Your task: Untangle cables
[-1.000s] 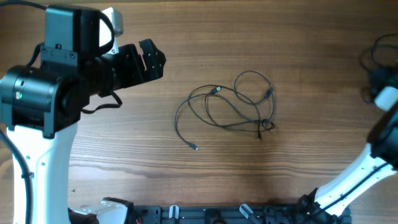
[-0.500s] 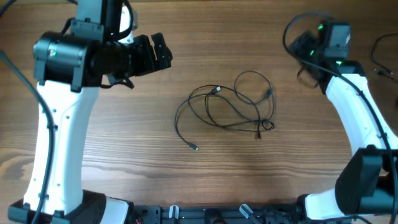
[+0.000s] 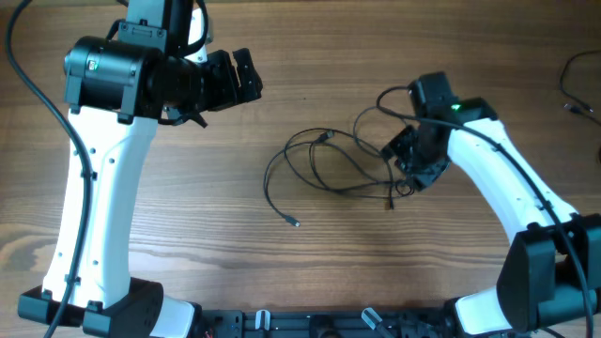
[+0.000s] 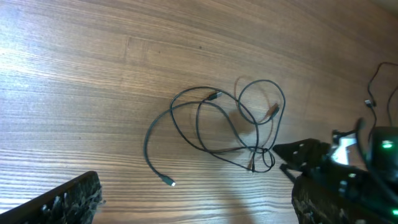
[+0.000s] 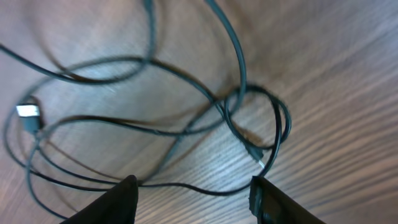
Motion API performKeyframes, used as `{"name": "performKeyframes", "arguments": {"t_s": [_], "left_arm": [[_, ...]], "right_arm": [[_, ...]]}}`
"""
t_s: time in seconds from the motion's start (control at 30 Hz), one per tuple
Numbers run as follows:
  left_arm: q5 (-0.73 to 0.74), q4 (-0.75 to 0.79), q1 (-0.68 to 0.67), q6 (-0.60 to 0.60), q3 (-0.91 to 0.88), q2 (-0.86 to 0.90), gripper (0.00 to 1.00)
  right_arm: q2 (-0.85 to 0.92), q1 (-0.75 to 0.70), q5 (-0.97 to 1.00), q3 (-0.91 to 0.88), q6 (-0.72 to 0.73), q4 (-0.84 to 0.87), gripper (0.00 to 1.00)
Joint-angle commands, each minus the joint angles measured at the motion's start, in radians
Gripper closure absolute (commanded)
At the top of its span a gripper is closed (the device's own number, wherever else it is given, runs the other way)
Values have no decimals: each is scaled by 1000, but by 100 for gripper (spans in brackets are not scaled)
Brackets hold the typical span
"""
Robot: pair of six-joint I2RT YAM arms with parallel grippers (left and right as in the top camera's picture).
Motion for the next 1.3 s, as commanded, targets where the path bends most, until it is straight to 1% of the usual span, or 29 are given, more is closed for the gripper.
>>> {"name": "performKeyframes", "arguments": {"t_s": [0.0, 0.13, 0.2, 0.23, 0.27, 0.33, 0.4, 0.43, 0.47, 0.5, 0.53, 0.57, 0.63, 0.7, 0.77, 0.83, 0.93, 0.97, 1.0, 1.1, 1.17, 1.23, 1.27], "left_arm": [[-5, -1, -5, 16, -1, 6, 0], [-5, -2, -5, 16, -1, 6, 0], [-5, -1, -5, 16, -1, 6, 0], [-5, -2, -5, 16, -1, 6, 0], [-5, -2, -5, 16, -1, 6, 0], [-5, -2, -5, 16, -1, 6, 0], [-5, -2, -5, 16, -1, 6, 0], [-5, -2, -5, 16, -1, 6, 0], [-5, -2, -5, 16, -1, 6, 0], [-5, -1, -5, 16, -1, 6, 0], [-6, 1, -5, 16, -1, 6, 0], [-11, 3, -5, 16, -1, 6, 0], [-29, 3, -5, 16, -1, 7, 0], [-35, 2, -5, 20, -1, 7, 0], [-35, 2, -5, 42, -1, 7, 0], [-35, 3, -5, 47, -1, 8, 0], [-24, 3, -5, 48, -1, 15, 0], [23, 6, -5, 72, -1, 21, 0], [52, 8, -5, 88, -1, 23, 0], [211, 24, -5, 174, -1, 39, 0], [263, 27, -5, 201, -1, 48, 0], [265, 27, -5, 200, -1, 53, 0], [265, 27, -5, 200, -1, 53, 0]], "right_arm": [[3, 27, -63, -90, 173, 14, 40], [3, 42, -103, -176, 193, 79, 42], [3, 42, -106, -203, 193, 93, 47], [3, 42, -106, -208, 193, 93, 84], [3, 42, -106, -208, 192, 95, 96], [3, 42, -115, -207, 187, 106, 96], [2, 42, -147, -201, 109, 136, 96], [-1, 42, -162, -193, 34, 164, 96], [-7, 42, -191, -180, -95, 217, 96], [-14, 42, -267, -165, -270, 295, 96], [-25, 42, -372, -144, -394, 369, 96], [-40, 42, -459, -117, -436, 419, 96], [-85, 42, -530, -42, -469, 483, 96], [-136, 42, -532, 51, -496, 501, 96], [-181, 42, -531, 139, -562, 516, 96], [-232, 42, -504, 247, -660, 521, 96], [-294, 42, -478, 350, -812, 524, 95], [-322, 42, -479, 376, -898, 523, 96], [-341, 42, -474, 385, -949, 523, 96], [-404, 42, -362, 391, -1003, 524, 96], [-435, 42, -317, 391, -1042, 520, 96], [-455, 42, -234, 391, -1006, 488, 96], [-456, 42, -177, 390, -933, 448, 94]]}}
